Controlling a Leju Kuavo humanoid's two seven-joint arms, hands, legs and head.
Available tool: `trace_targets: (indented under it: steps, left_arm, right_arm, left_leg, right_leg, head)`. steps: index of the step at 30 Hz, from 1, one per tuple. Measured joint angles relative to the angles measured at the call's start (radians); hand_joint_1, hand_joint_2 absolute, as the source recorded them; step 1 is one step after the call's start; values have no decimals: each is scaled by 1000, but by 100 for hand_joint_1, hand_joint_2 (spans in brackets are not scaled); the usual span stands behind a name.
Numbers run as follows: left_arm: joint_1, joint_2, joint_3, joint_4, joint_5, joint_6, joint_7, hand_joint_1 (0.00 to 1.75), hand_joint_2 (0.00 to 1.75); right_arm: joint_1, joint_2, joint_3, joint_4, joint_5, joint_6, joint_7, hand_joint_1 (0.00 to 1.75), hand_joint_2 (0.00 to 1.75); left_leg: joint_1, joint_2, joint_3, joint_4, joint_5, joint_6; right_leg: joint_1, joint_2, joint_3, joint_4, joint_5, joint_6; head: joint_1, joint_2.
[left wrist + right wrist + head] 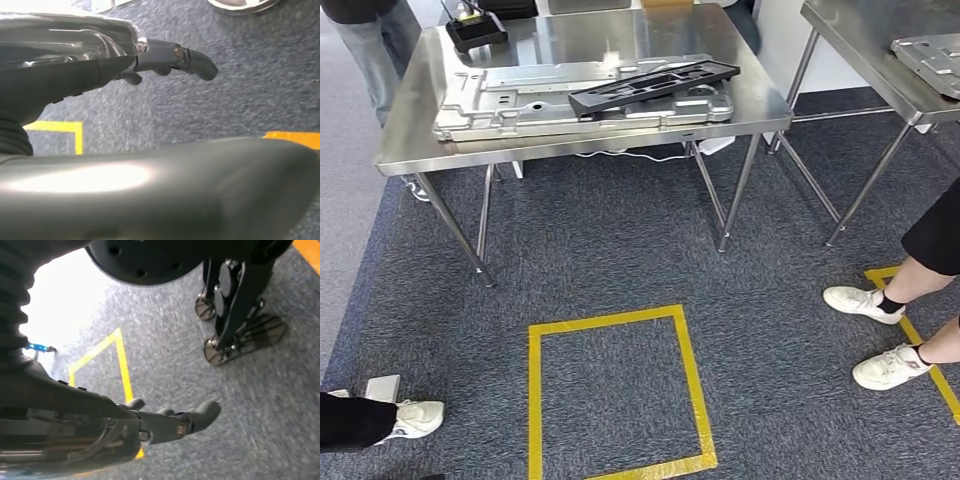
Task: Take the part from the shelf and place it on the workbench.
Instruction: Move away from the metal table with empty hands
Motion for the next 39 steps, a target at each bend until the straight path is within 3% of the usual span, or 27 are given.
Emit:
trace_targets:
  steps: [2, 4, 5, 6, 7, 8, 10, 11, 14, 20, 24, 28, 33, 37, 39]
  left_arm:
    - [8, 3, -23, 0, 29, -2, 9, 0, 175]
    - [18, 6, -50, 0, 66, -2, 20, 0, 175]
    - [26, 8, -65, 0, 85, -2, 26, 0, 175]
    - [35, 9, -80, 0, 103, -2, 31, 0, 175]
    - [46, 10, -96, 0, 121, -2, 37, 0, 175]
    - [56, 12, -112, 0, 139, -2, 42, 0, 175]
    - [73, 16, -147, 0, 176, -2, 52, 0, 175]
    - [79, 18, -166, 0, 195, -2, 57, 0, 175]
    - [96, 23, -221, 0, 250, -2, 72, 0, 175]
    - [110, 39, -337, -1, 361, -2, 103, 0, 175]
    - [119, 51, -416, -11, 436, -1, 124, 0, 175]
    - [131, 62, -495, -28, 511, 1, 145, 0, 0]
    - [145, 74, -594, -51, 606, 2, 172, 0, 0]
    - [158, 82, -675, -70, 682, 2, 193, 0, 175]
    - [163, 86, -714, -80, 720, 2, 203, 0, 175]
  right_arm:
    - [2, -3, 24, -3, -21, -2, 0, 0, 175]
    - [2, -7, 53, -9, -51, -5, 0, 0, 175]
    - [2, -9, 69, -14, -68, -7, 0, 0, 175]
    - [1, -11, 85, -19, -84, -8, 0, 0, 175]
    - [1, -13, 102, -26, -99, -8, 1, 0, 175]
    - [-1, -14, 121, -34, -116, -9, 1, 0, 175]
    - [-4, -16, 159, -50, -149, -10, 2, 0, 175]
    - [-6, -18, 179, -57, -165, -12, 2, 0, 175]
    - [-4, -26, 238, -74, -212, -16, 3, 0, 175]
    - [12, -40, 360, -90, -312, -25, 14, 0, 175]
    - [29, -47, 440, -98, -377, -28, 16, 0, 0]
    - [45, -54, 525, -104, -444, -34, 18, 0, 0]
    - [65, -64, 628, -113, -528, -41, 22, 0, 0]
    - [81, -72, 712, -119, -595, -46, 30, 0, 0]
    - [89, -76, 753, -122, -629, -48, 33, 0, 0]
  left_leg:
    - [2, -2, -22, 52, -42, -10]
    - [5, -4, -76, 179, -112, -20]
    - [6, -4, -101, 239, -135, -22]
    - [6, -4, -114, 273, -141, -23]
    - [6, -4, -108, 267, -126, -22]
    - [6, -4, -85, 219, -92, -19]
    - [3, -5, -20, 81, -21, -9]
    - [2, -5, 3, 28, -3, -4]
    - [0, -5, 15, -12, -3, -2]
    - [-5, -4, 14, -12, -5, 0]
    - [-7, -4, 14, -11, -5, 3]
    - [-6, -4, 14, -11, -6, 3]
    - [-3, -4, 14, -11, -5, 3]
    - [-1, -4, 14, -11, -5, 3]
    - [-1, -4, 14, -11, -5, 3]
  right_leg:
    - [-5, -2, -4, -4, 6, -11]
    - [-6, -5, -9, -3, 8, -17]
    - [-5, -6, -11, -3, 8, -18]
    - [-5, -7, -11, -3, 8, -18]
    - [-5, -7, -10, -3, 9, -18]
    - [-5, -6, -8, -3, 8, -18]
    - [-3, -6, -5, -2, 6, -14]
    - [-1, -6, -6, 0, 5, -10]
    - [4, -7, -12, 5, 2, -8]
    - [-1, -6, -11, -2, 9, -1]
    - [-2, -6, -11, -3, 11, 4]
    - [-2, -6, -12, -3, 10, 6]
    - [0, -6, -12, -3, 10, 6]
    - [2, -6, -12, -2, 10, 6]
    - [3, -6, -12, -2, 10, 6]
  head:
    - [0, 0]
    - [0, 0]
    - [0, 0]
    - [0, 0]
    - [0, 0]
    - [0, 0]
    - [0, 0]
    - [0, 0]
    - [1, 0]
    - [1, 0]
    - [1, 0]
    - [1, 0]
    - [1, 0]
    - [1, 0]
    - [1, 0]
